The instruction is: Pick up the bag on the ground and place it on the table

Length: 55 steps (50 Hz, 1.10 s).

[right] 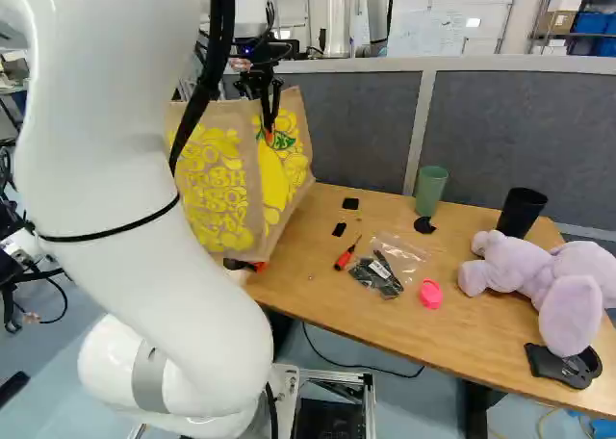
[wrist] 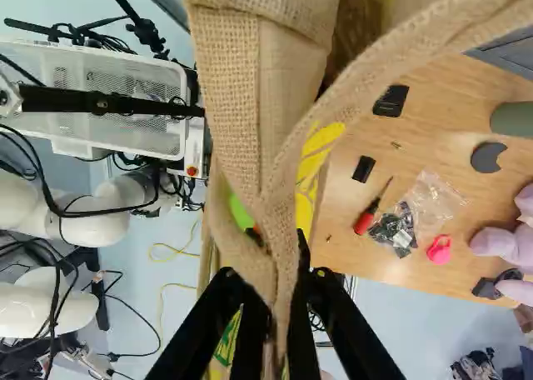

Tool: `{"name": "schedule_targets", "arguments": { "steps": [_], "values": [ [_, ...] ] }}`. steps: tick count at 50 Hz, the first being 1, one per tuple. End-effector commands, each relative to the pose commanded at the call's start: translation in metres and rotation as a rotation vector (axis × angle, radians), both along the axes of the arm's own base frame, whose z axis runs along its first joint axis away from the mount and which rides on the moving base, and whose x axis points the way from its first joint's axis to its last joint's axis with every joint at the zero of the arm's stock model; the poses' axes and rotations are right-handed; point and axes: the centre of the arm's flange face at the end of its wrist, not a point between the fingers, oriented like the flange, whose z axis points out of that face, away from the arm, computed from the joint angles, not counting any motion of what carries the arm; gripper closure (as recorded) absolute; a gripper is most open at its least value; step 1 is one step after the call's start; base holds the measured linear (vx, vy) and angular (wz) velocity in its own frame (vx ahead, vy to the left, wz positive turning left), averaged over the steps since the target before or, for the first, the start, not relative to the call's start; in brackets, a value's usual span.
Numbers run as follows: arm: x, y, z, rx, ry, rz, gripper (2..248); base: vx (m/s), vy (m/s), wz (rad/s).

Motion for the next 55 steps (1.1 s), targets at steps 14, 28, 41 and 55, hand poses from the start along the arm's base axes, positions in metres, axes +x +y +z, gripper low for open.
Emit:
{"name": "schedule_targets", "arguments": {
  "steps": [14, 28, 41, 55],
  "values": [
    [0.030, 0.000, -0.022, -0.001, 0.021, -0.002, 225, 0.000, 0.000, 0.000],
    [0.054, 0.000, -0.032, -0.001, 0.008, -0.004, 225, 0.000, 0.000, 0.000],
    [0.071, 0.000, -0.033, 0.000, -0.006, -0.005, 225, 0.000, 0.000, 0.000],
    [0.088, 0.000, -0.033, 0.001, -0.020, -0.007, 225, 0.000, 0.000, 0.000]
  ]
}}
